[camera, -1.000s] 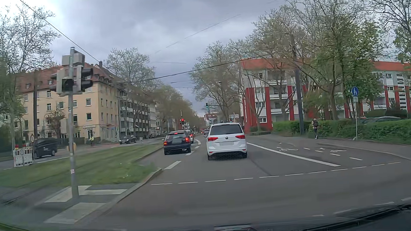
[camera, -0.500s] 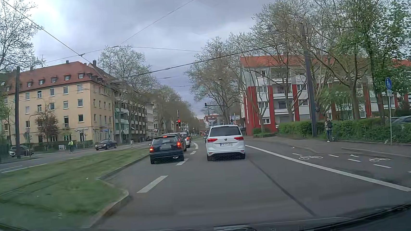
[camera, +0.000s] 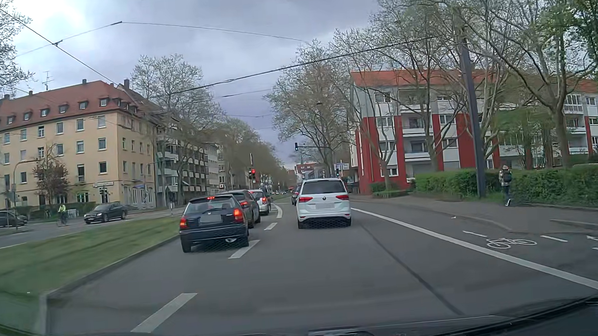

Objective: Follow the waypoints while adhering to traffic rules and regulations

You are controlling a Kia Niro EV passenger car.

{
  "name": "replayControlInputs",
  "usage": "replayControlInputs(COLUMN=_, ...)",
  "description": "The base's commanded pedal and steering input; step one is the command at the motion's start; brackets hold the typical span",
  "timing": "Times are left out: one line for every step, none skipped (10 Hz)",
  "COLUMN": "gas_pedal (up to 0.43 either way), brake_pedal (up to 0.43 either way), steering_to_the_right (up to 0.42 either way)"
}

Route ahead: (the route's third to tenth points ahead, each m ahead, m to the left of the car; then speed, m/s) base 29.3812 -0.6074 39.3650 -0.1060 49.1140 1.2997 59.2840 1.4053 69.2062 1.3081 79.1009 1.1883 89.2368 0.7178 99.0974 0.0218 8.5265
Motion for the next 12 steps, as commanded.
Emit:
replayControlInputs(gas_pedal=0.169, brake_pedal=0.0, steering_to_the_right=0.006)
replayControlInputs(gas_pedal=0.169, brake_pedal=0.0, steering_to_the_right=0.006)
replayControlInputs(gas_pedal=0.169, brake_pedal=0.0, steering_to_the_right=0.006)
replayControlInputs(gas_pedal=0.169, brake_pedal=0.0, steering_to_the_right=0.005)
replayControlInputs(gas_pedal=0.169, brake_pedal=0.0, steering_to_the_right=0.005)
replayControlInputs(gas_pedal=0.169, brake_pedal=0.0, steering_to_the_right=0.003)
replayControlInputs(gas_pedal=0.169, brake_pedal=0.0, steering_to_the_right=0.002)
replayControlInputs(gas_pedal=0.169, brake_pedal=0.0, steering_to_the_right=-0.003)
replayControlInputs(gas_pedal=0.15, brake_pedal=0.0, steering_to_the_right=-0.01)
replayControlInputs(gas_pedal=0.138, brake_pedal=0.0, steering_to_the_right=-0.013)
replayControlInputs(gas_pedal=0.138, brake_pedal=0.0, steering_to_the_right=-0.013)
replayControlInputs(gas_pedal=0.138, brake_pedal=0.0, steering_to_the_right=-0.013)
